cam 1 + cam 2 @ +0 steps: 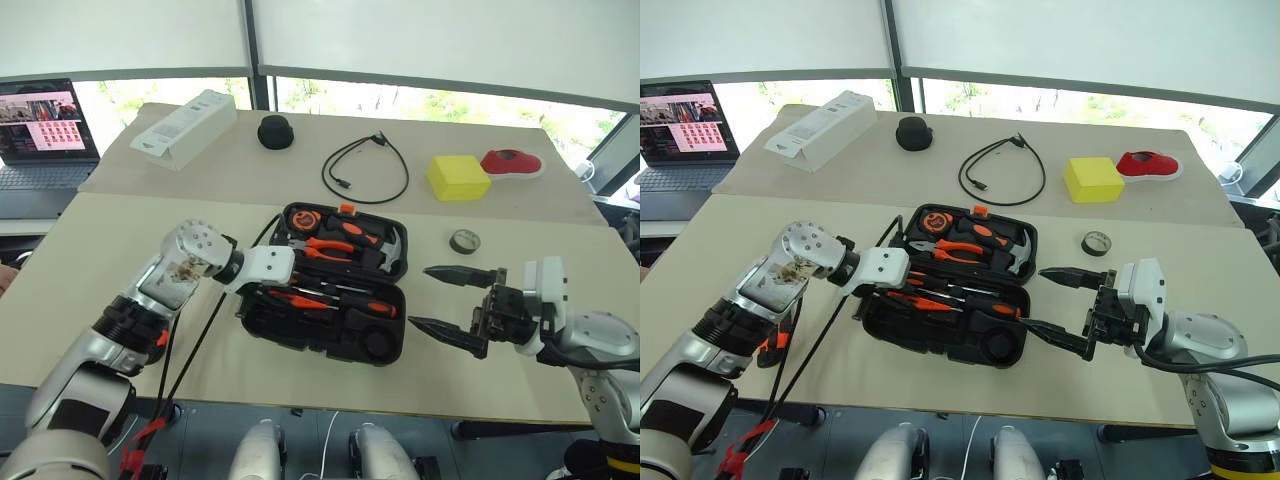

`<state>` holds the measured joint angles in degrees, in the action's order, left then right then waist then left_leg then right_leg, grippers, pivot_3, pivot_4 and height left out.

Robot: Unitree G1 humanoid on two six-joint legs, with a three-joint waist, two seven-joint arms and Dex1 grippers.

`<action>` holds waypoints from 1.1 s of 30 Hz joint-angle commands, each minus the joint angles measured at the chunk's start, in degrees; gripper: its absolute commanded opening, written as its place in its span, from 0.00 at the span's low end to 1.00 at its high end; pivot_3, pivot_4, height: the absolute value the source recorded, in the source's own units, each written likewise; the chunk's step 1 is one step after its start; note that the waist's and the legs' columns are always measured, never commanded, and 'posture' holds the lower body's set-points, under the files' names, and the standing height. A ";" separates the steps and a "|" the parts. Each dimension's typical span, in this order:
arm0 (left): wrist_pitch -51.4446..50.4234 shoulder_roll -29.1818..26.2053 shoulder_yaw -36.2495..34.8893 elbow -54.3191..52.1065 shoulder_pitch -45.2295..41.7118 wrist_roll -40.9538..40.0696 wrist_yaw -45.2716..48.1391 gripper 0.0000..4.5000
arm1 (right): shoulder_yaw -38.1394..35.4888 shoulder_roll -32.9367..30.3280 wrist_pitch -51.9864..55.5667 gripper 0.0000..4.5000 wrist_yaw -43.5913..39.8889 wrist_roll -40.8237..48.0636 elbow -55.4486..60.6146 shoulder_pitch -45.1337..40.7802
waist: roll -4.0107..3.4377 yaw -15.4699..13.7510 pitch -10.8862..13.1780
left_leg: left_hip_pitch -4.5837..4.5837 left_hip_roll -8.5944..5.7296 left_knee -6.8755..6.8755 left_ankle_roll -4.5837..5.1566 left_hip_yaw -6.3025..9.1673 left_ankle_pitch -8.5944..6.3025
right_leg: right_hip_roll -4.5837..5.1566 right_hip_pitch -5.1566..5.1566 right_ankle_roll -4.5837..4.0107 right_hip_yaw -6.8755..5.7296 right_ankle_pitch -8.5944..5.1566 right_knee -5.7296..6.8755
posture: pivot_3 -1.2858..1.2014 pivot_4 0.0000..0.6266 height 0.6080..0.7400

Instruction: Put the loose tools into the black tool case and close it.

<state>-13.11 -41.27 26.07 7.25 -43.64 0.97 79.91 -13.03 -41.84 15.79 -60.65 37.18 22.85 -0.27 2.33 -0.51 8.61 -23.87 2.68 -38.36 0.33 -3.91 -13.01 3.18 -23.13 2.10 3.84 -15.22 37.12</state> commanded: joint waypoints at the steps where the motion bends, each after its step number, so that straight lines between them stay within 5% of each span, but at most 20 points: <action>1: -1.73 0.60 1.52 0.55 -0.61 3.35 -0.81 0.10 | -0.88 -0.19 0.43 1.00 0.65 1.22 1.61 -1.08 | 0.00 0.00 0.00 | 0.00 0.00 -0.01 0.00 0.00 0.00 | 0.00 0.01 0.00 0.00 0.00 0.00 | 0.52 0.24 1.00; 28: -2.90 1.70 0.90 -1.30 1.77 3.63 1.59 0.10 | 1.64 0.50 0.72 1.00 -0.06 0.42 -0.55 -4.43 | -0.03 0.68 -0.02 | 0.00 0.07 -0.24 0.10 0.05 -0.06 | -0.07 0.07 0.03 0.00 0.02 0.08 | 0.52 0.24 1.00; 33: -0.16 4.11 -5.75 -1.53 2.58 -3.45 1.54 0.56 | 1.95 0.57 0.49 1.00 -0.34 0.50 -1.01 -4.65 | -0.06 0.63 -0.03 | -0.12 0.09 -0.39 0.13 0.08 -0.08 | -0.05 0.04 0.04 -0.02 0.02 0.10 | 0.52 0.24 1.00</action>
<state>-14.97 -37.76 23.76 6.88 -40.57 1.84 80.85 -10.33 -41.35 16.68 -60.86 37.13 21.26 -4.07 2.27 0.12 8.58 -24.06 2.77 -38.77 0.46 -3.82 -13.09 3.13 -23.15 2.14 3.81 -15.19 37.24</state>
